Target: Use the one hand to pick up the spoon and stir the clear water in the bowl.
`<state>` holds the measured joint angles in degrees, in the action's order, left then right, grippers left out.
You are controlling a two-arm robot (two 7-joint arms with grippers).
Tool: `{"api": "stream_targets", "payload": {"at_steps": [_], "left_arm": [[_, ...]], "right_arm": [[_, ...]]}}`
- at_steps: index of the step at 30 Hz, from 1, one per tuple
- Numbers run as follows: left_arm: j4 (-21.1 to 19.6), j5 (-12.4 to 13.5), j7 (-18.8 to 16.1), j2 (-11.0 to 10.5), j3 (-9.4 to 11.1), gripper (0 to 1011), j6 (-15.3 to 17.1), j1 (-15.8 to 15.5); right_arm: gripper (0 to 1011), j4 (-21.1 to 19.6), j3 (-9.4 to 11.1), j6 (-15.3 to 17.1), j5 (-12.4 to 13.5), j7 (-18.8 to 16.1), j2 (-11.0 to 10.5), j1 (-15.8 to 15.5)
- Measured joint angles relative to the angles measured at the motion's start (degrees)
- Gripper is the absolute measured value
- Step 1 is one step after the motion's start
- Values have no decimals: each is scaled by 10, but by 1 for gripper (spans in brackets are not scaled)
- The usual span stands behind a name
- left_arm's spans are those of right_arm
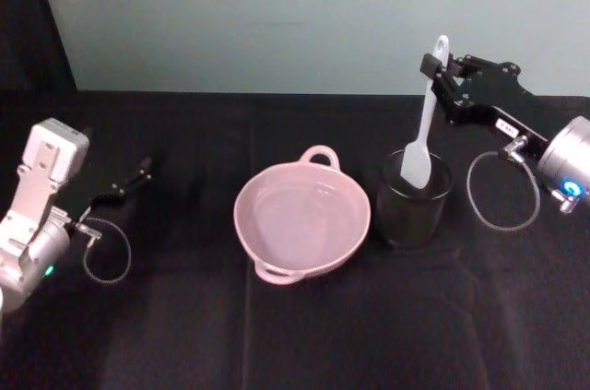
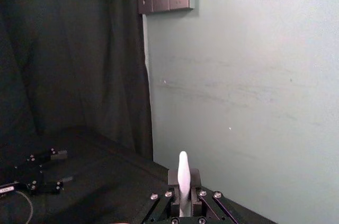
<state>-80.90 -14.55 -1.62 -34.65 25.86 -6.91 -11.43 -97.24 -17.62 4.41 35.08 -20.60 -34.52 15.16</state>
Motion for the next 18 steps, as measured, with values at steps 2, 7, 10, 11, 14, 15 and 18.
{"api": "stream_targets", "payload": {"at_steps": [2,7,10,11,14,15,18], "left_arm": [[0,0,0,0,0,1011,0,0],[0,0,0,0,0,1011,0,0],[0,0,0,0,0,1011,0,0],[0,0,0,0,0,1011,0,0],[0,0,0,0,0,1011,0,0],[0,0,0,0,0,1011,0,0],[0,0,0,0,0,1011,0,0]], "right_arm": [[116,-5,1,0,-4,0,1,-1],[116,-31,-4,7,-29,-1,6,9],[116,-40,-12,13,-41,-8,13,19],[116,-41,-14,14,-43,-10,15,23],[116,-38,-26,16,-50,-19,26,35],[116,-32,-33,16,-54,-25,33,42],[116,-21,-45,15,-58,-33,44,50]]}}
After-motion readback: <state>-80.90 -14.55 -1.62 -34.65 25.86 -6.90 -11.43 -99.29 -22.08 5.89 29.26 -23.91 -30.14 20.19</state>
